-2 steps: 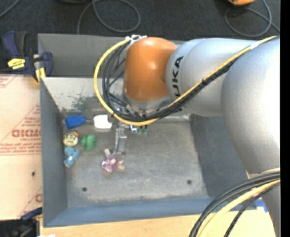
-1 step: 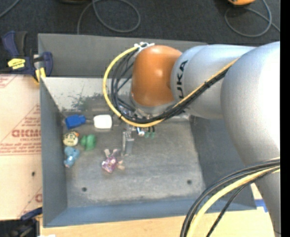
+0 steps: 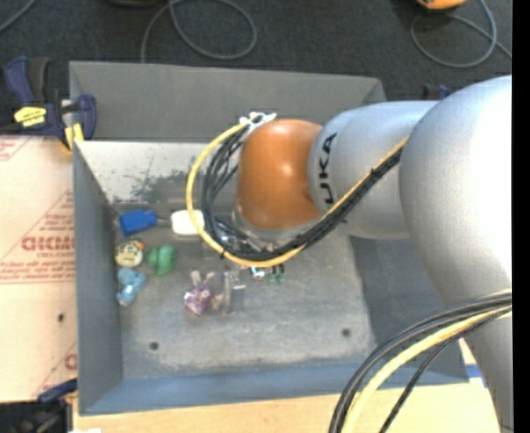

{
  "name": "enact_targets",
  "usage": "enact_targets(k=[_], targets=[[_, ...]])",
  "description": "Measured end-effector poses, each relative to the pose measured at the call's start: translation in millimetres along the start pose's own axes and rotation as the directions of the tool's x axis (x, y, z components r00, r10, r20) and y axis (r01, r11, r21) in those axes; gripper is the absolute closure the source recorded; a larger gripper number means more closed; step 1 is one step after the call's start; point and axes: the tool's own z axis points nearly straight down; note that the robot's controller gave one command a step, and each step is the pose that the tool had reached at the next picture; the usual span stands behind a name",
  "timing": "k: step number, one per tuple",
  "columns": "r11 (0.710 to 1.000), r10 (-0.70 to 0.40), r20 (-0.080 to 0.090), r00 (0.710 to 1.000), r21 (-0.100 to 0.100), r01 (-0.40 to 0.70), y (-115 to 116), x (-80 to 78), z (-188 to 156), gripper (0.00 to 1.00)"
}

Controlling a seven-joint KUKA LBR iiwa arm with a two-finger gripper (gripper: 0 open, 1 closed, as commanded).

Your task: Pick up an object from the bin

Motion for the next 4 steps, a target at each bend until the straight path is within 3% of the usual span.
enact_targets(k=[1,2,3,4], targets=[[0.975,-0.221,0.002,0.975,-0.005,0.221,9,21.4,10,0.00],[0.842,-0.539,0.005,0.842,0.000,0.539,17,18.9,22,1.00],[0.843,-0.538,0.004,0.843,0.000,0.538,17,19.0,22,1.00],[0.840,-0.543,0.008,0.840,0.001,0.543,18,21.4,-80,1.00]])
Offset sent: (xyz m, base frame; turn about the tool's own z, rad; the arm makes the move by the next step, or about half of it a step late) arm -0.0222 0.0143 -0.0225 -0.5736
